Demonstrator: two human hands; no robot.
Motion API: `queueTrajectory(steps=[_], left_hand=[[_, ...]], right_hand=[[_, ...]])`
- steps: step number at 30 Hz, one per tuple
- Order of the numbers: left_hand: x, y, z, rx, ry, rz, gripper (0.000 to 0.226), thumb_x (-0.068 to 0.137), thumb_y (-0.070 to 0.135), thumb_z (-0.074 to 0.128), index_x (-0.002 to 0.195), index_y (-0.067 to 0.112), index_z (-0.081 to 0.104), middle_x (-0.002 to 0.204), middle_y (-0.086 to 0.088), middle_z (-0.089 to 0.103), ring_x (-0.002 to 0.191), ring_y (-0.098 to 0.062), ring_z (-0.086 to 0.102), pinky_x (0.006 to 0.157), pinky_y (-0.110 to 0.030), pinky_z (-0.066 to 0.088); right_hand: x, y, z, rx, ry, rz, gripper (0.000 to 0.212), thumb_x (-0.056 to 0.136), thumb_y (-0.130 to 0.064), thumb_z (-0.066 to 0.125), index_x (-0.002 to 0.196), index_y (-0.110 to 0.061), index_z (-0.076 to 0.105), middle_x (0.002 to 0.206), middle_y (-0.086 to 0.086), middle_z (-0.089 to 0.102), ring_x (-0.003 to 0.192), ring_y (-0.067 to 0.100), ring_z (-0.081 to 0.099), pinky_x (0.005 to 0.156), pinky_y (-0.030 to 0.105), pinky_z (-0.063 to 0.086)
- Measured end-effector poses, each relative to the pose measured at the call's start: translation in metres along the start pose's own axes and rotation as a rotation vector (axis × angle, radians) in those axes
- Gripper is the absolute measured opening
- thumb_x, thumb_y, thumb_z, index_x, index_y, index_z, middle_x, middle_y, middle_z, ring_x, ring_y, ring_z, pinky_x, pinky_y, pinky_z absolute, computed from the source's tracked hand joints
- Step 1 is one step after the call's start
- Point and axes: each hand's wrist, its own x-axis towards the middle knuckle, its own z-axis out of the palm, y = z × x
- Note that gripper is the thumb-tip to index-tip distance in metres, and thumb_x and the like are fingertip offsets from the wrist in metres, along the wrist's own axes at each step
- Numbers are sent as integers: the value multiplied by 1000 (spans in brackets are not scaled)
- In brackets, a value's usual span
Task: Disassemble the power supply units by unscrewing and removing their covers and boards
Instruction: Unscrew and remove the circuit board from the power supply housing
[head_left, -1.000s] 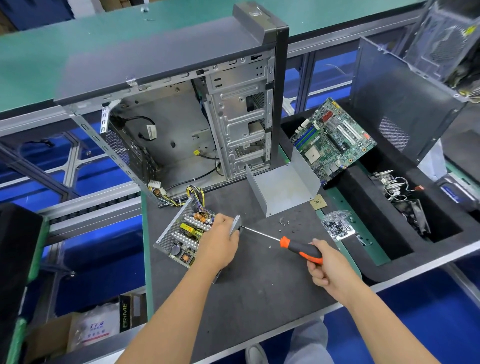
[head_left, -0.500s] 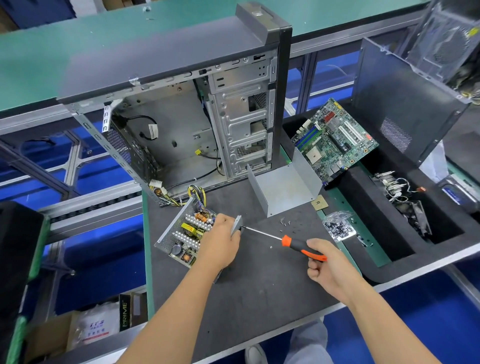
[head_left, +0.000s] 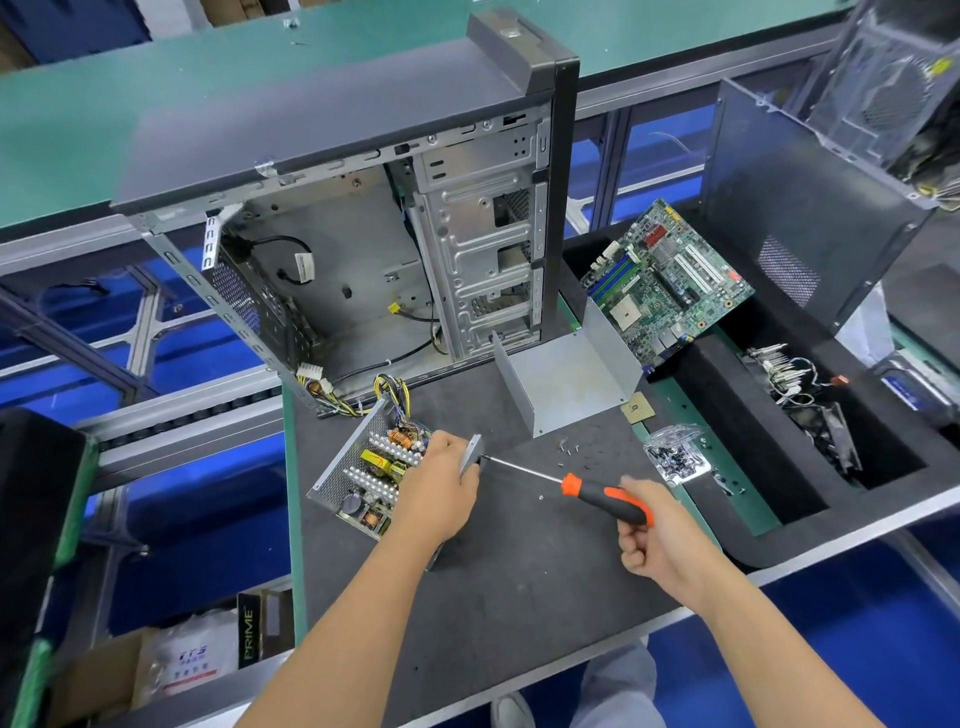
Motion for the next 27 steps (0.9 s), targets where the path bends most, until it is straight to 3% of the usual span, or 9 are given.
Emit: queueTrajectory(steps=[3, 6, 8, 12, 18, 20, 23, 25, 27], left_hand=[[0, -1, 1, -11, 3, -2, 22, 103, 27, 46, 116, 14, 58, 123, 1, 43, 90, -32, 63, 85, -48, 52], [0, -1, 2, -14, 6, -4, 21, 103, 27, 46, 115, 15, 58, 122, 1, 43, 91, -33, 63, 86, -48, 52], [0, -1, 2, -10, 8, -4, 21, 103, 28, 47, 115, 16, 58, 122, 1, 43, 90, -32, 63, 86, -48, 52], [1, -2, 2, -11, 9, -6, 20, 103, 28, 46, 114, 16, 57, 122, 1, 43, 89, -31, 63, 85, -47, 53], [0, -1, 1, -11, 4, -9, 21, 103, 28, 46, 116, 16, 58, 123, 2, 43, 91, -32, 63, 87, -48, 52], [0, -1, 1, -12, 4, -8, 21, 103, 28, 46, 115, 16, 58, 123, 2, 43, 90, -32, 63, 87, -48, 52], [0, -1, 1, -11, 5, -11, 20, 103, 29, 46, 114, 16, 58, 123, 2, 42, 88, -31, 63, 85, -48, 53], [-1, 0, 1, -10, 7, -8, 20, 104, 29, 46, 114, 16, 58, 123, 2, 42, 88, -31, 63, 85, -47, 53], [-1, 0, 0, -13, 7, -6, 20, 103, 28, 46, 115, 16, 58, 123, 2, 43, 88, -30, 63, 85, -47, 53]], right_hand=[[-1, 0, -1, -134, 24, 38, 57, 96, -64, 42, 93, -10, 58, 59, 9, 51, 42, 14, 33, 40, 23, 21], [-1, 0, 2, -111, 48, -55, 23, 99, -33, 54, 107, -11, 55, 69, 10, 53, 47, 15, 40, 43, 25, 28], [-1, -1, 0, -26, 3, -65, 22, 96, -27, 61, 114, -17, 53, 86, 10, 54, 53, 17, 47, 45, 26, 35], [-3, -5, 5, -34, 31, -36, 43, 98, -56, 48, 107, -15, 55, 78, 7, 53, 52, 16, 47, 44, 24, 39], [1, -3, 7, 178, 56, -171, 30, 85, -27, 75, 103, -9, 60, 95, 11, 61, 59, 16, 46, 56, 26, 43], [-1, -4, 9, 130, 57, -108, 44, 84, -46, 71, 104, -7, 61, 84, 11, 65, 53, 15, 47, 50, 25, 42], [-1, -4, 4, -40, 88, 39, 78, 88, -78, 37, 89, -5, 63, 63, 13, 59, 39, 14, 32, 37, 19, 23], [-2, -4, 0, -160, 95, 77, 75, 92, -75, 34, 70, -6, 53, 52, 9, 44, 38, 14, 21, 39, 19, 14], [-2, -4, -1, -188, 74, 60, 52, 99, -54, 46, 75, -8, 52, 54, 7, 41, 40, 14, 24, 40, 22, 16]])
